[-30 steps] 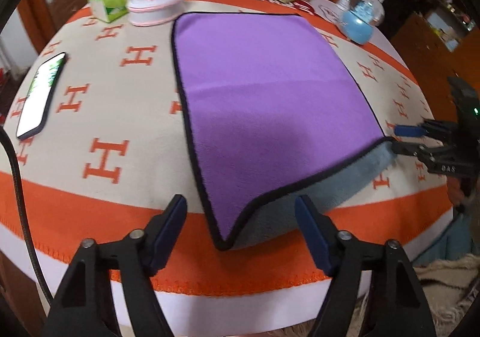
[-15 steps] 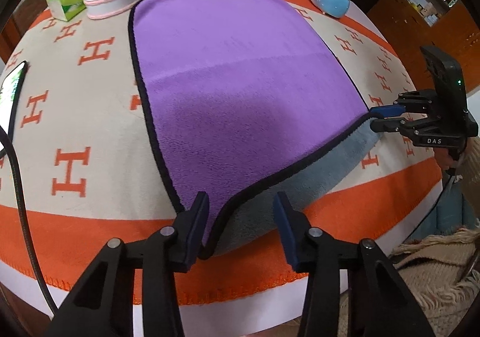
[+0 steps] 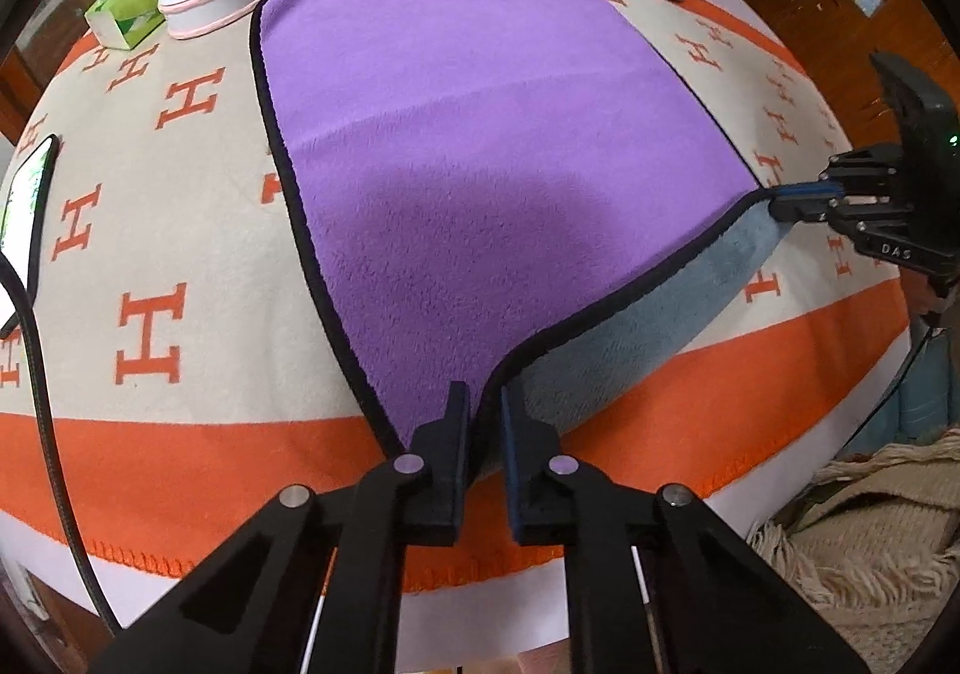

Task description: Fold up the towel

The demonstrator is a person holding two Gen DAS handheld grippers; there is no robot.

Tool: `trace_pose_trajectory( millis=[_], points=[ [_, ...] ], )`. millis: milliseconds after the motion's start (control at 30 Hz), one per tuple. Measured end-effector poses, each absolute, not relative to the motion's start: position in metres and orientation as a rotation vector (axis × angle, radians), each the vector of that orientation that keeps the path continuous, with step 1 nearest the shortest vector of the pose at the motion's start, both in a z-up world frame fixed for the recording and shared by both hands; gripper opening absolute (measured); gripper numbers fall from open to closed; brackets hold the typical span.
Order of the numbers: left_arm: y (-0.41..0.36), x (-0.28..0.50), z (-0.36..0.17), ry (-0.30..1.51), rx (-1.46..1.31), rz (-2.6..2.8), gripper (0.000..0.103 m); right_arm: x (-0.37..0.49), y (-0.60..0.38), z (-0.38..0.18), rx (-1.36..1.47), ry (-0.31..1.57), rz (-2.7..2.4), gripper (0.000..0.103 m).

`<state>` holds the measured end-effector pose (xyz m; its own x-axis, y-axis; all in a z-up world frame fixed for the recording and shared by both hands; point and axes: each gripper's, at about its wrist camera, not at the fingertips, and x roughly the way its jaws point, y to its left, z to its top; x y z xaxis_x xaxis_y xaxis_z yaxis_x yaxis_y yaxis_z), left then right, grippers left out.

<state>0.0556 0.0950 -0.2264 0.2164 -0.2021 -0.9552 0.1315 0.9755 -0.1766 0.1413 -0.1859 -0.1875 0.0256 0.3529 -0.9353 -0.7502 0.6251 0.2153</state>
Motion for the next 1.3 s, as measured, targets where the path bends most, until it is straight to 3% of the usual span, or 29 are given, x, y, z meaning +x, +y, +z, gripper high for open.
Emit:
trace_pose_trajectory(
  millis=[233, 600, 967, 1300],
  points=[
    [0.083, 0.055, -0.222, 1.332, -0.015, -0.188, 0.004, 0.135, -0.186, -0.181, -0.394, 1.249, 0.84, 0.005],
    [0.084, 0.081, -0.171, 1.214, 0.031, -0.025, 0.004, 0.158, -0.181, -0.149, -0.337, 1.151, 0.727, 0.004],
    [0.107, 0.161, -0.128, 1.071, 0.084, 0.149, 0.004, 0.234, -0.144, -0.115, -0.298, 1.008, 0.557, 0.005],
    [0.134, 0.23, -0.134, 1.031, 0.073, 0.223, 0.004, 0.298, -0.109, -0.121, -0.278, 0.978, 0.458, 0.005]
  ],
)
